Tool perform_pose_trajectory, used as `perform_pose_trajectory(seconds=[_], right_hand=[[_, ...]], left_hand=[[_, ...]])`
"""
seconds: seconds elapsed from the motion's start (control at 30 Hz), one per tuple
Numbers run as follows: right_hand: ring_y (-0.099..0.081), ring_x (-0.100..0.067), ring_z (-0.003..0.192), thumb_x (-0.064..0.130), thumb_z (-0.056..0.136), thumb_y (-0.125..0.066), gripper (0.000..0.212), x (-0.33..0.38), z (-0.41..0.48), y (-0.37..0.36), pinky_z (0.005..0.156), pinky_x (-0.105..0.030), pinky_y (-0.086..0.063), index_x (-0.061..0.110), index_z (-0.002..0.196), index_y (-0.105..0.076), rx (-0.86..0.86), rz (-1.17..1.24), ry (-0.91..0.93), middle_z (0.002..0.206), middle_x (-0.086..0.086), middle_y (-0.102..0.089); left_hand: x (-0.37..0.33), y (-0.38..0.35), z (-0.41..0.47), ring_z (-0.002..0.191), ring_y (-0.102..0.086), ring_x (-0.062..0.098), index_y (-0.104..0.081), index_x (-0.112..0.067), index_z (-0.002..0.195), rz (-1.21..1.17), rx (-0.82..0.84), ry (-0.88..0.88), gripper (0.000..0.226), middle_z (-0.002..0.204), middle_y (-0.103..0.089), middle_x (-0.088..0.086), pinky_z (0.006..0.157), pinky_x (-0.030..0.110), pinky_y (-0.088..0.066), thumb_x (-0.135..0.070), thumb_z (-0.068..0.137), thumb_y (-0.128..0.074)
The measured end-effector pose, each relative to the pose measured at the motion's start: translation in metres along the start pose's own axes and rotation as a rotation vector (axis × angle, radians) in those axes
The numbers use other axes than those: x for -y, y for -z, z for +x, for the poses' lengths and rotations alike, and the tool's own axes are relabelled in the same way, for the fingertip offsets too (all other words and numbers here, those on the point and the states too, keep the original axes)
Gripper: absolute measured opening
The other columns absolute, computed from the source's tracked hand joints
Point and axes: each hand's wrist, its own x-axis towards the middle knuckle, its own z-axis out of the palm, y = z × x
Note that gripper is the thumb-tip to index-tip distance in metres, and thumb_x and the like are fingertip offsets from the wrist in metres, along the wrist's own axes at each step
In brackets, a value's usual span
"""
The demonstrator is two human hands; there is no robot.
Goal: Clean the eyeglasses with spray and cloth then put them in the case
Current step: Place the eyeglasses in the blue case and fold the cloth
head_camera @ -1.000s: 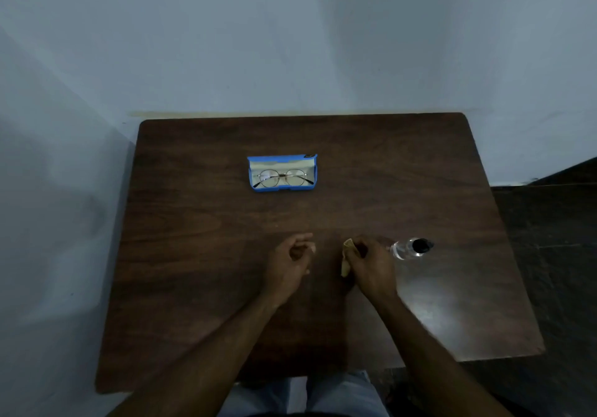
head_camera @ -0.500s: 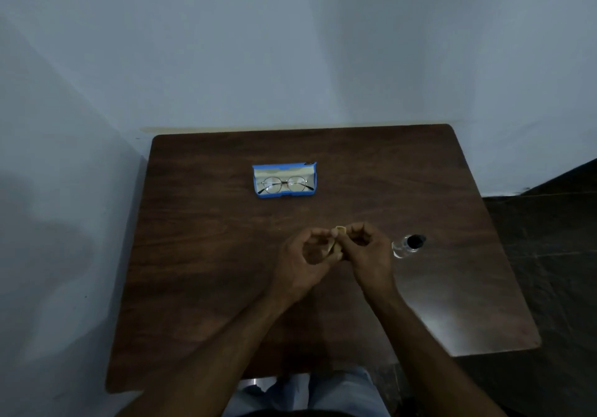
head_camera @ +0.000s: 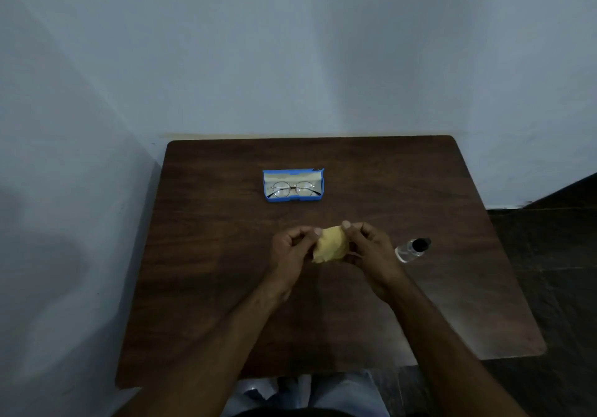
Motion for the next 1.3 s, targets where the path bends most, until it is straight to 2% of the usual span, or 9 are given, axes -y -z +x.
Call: perform_pose_trajectory(seconds=[0.23,0.4,0.6,0.77,0.97,1.07,1.17,1.23,1.3], right_hand=[[-0.074,-0.03,0.097,0.003,0.087,-0.074,0.029,-0.003,-0.004,-0.016,0.085,-0.042,-0.063,-0.003,0.115,-0.069,0.084,0.14,-0.011,0.105,-0.019,-0.077],[-0.074,-0.03,0.096,0.0,0.091,-0.072,0.025,-0.002,-0.002,-0.018,0.085,-0.047,-0.062,0.0,0.116,-0.07,0.049,0.101,0.045,0.106,-0.016,-0.077],[-0.075,-0.031,0.098,-0.003,0.092,-0.069,0.021,-0.004,0.004,-0.019,0.085,-0.049,-0.062,0.006,0.111,-0.072,-0.02,-0.052,0.161,0.107,-0.015,-0.076],[-0.072,-0.029,0.098,-0.016,0.09,-0.055,0.03,-0.005,0.01,-0.017,0.083,-0.047,-0.059,0.006,0.086,-0.073,-0.026,-0.103,0.228,0.1,-0.013,-0.075],[-0.07,-0.029,0.104,-0.014,0.087,-0.052,0.037,-0.013,0.025,-0.012,0.089,-0.053,-0.055,0.012,0.071,-0.071,-0.012,-0.139,0.274,0.104,-0.011,-0.075],[-0.07,-0.029,0.104,-0.001,0.093,-0.05,0.03,-0.01,0.03,-0.01,0.09,-0.052,-0.056,0.008,0.076,-0.073,0.004,-0.112,0.234,0.104,-0.012,-0.075],[-0.07,-0.029,0.106,0.012,0.099,-0.055,0.022,-0.006,0.038,-0.009,0.088,-0.046,-0.058,0.004,0.092,-0.074,-0.005,-0.106,0.184,0.105,-0.01,-0.075],[-0.07,-0.025,0.107,0.004,0.096,-0.063,0.015,-0.009,0.05,-0.007,0.09,-0.043,-0.06,0.008,0.105,-0.073,-0.033,-0.193,0.164,0.106,-0.006,-0.076],[-0.071,-0.02,0.105,-0.007,0.088,-0.067,0.032,-0.012,0.066,-0.008,0.092,-0.039,-0.06,0.011,0.115,-0.07,-0.079,-0.28,0.12,0.108,-0.004,-0.076]], left_hand=[[-0.017,0.005,-0.001,0.109,-0.072,0.027,-0.076,-0.009,0.121,-0.439,0.03,0.279,0.03,0.122,-0.075,0.014,0.094,0.046,-0.06,-0.021,0.093,-0.074],[-0.019,0.014,-0.002,0.109,-0.073,0.027,-0.065,-0.012,0.131,-0.489,0.08,0.372,0.05,0.126,-0.073,0.014,0.076,0.033,-0.063,-0.002,0.084,-0.08],[-0.019,0.016,0.005,0.098,-0.072,0.021,-0.075,-0.015,0.109,-0.26,-0.006,0.132,0.024,0.11,-0.077,0.006,0.068,0.029,-0.061,-0.003,0.089,-0.078],[-0.015,0.024,0.007,0.101,-0.075,0.013,-0.077,-0.006,0.102,0.034,0.053,-0.116,0.017,0.108,-0.078,-0.001,0.065,0.028,-0.061,0.004,0.098,-0.064],[-0.004,0.026,0.014,0.112,-0.072,0.023,-0.076,-0.003,0.092,-0.044,0.088,-0.041,0.029,0.119,-0.075,0.009,0.087,0.045,-0.064,-0.003,0.105,-0.049],[-0.004,0.023,0.02,0.111,-0.073,0.023,-0.073,-0.005,0.101,-0.026,0.023,0.001,0.006,0.116,-0.076,0.005,0.089,0.043,-0.065,-0.006,0.097,-0.07],[-0.003,0.021,0.03,0.109,-0.072,0.016,-0.073,-0.013,0.111,0.052,-0.032,0.004,0.028,0.115,-0.076,0.001,0.086,0.035,-0.065,-0.001,0.087,-0.08],[-0.001,0.021,0.04,0.107,-0.073,0.013,-0.073,-0.016,0.113,0.066,-0.083,0.018,0.033,0.113,-0.076,-0.002,0.088,0.036,-0.065,0.0,0.085,-0.081],[-0.001,0.022,0.05,0.105,-0.073,0.013,-0.074,-0.017,0.112,0.079,-0.125,0.014,0.033,0.11,-0.076,-0.002,0.088,0.036,-0.065,0.002,0.086,-0.08]])
